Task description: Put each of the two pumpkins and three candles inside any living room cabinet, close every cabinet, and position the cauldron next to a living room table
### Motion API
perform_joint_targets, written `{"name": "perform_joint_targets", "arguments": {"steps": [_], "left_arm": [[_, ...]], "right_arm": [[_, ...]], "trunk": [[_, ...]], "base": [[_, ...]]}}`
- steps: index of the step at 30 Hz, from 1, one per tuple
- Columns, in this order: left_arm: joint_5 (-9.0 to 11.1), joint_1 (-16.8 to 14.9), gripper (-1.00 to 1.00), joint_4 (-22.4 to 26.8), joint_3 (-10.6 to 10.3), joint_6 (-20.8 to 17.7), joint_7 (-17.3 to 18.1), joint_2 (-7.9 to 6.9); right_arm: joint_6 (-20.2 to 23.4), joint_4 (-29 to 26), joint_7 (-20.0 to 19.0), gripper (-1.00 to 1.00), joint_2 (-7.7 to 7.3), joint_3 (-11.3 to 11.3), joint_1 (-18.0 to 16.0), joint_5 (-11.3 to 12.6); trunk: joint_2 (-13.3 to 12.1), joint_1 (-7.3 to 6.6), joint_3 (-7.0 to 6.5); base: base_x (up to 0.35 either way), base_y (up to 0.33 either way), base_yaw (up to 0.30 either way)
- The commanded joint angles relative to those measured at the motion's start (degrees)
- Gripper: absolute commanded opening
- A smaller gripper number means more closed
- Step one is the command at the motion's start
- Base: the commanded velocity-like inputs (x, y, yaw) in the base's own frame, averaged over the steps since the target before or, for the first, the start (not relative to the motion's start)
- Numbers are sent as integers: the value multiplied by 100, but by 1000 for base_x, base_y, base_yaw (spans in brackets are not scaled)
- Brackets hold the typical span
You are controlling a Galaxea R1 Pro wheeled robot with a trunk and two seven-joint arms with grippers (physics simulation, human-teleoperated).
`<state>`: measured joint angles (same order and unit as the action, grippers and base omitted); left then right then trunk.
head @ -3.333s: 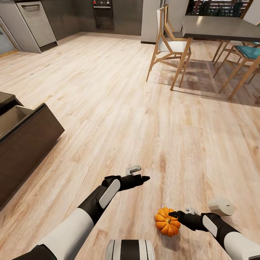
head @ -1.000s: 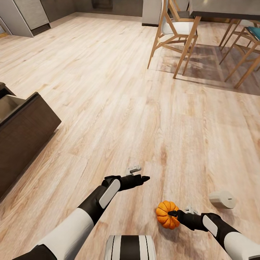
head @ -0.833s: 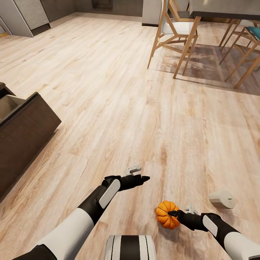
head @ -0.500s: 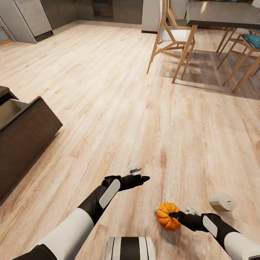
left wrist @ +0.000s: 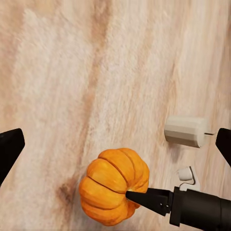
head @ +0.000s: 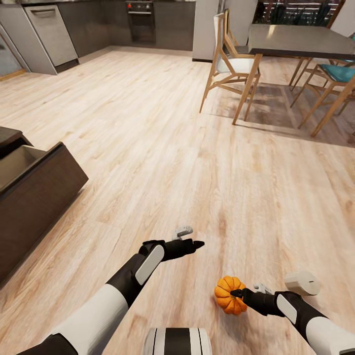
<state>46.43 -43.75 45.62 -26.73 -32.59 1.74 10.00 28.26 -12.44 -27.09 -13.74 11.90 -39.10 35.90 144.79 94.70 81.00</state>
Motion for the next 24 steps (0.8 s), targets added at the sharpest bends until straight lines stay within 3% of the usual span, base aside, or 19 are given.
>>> {"name": "perform_joint_targets", "arguments": {"steps": [1,10,24], "left_arm": [[-2,-2,100,1,2,-19,11,0],[-19,-2,100,-21,2,-19,2,0],[-62,-2,100,-904,12,-18,2,0]], "right_arm": [[22,-4,-7,-100,-6,49,-2,49],[21,-4,-13,-100,-6,49,-2,49],[39,-5,1,-100,-16,34,-2,57]], "trunk": [[0,-3,-19],[-12,-26,-230],[-31,-63,-648]], "base": [[0,0,0],[0,0,23],[0,0,160]]}}
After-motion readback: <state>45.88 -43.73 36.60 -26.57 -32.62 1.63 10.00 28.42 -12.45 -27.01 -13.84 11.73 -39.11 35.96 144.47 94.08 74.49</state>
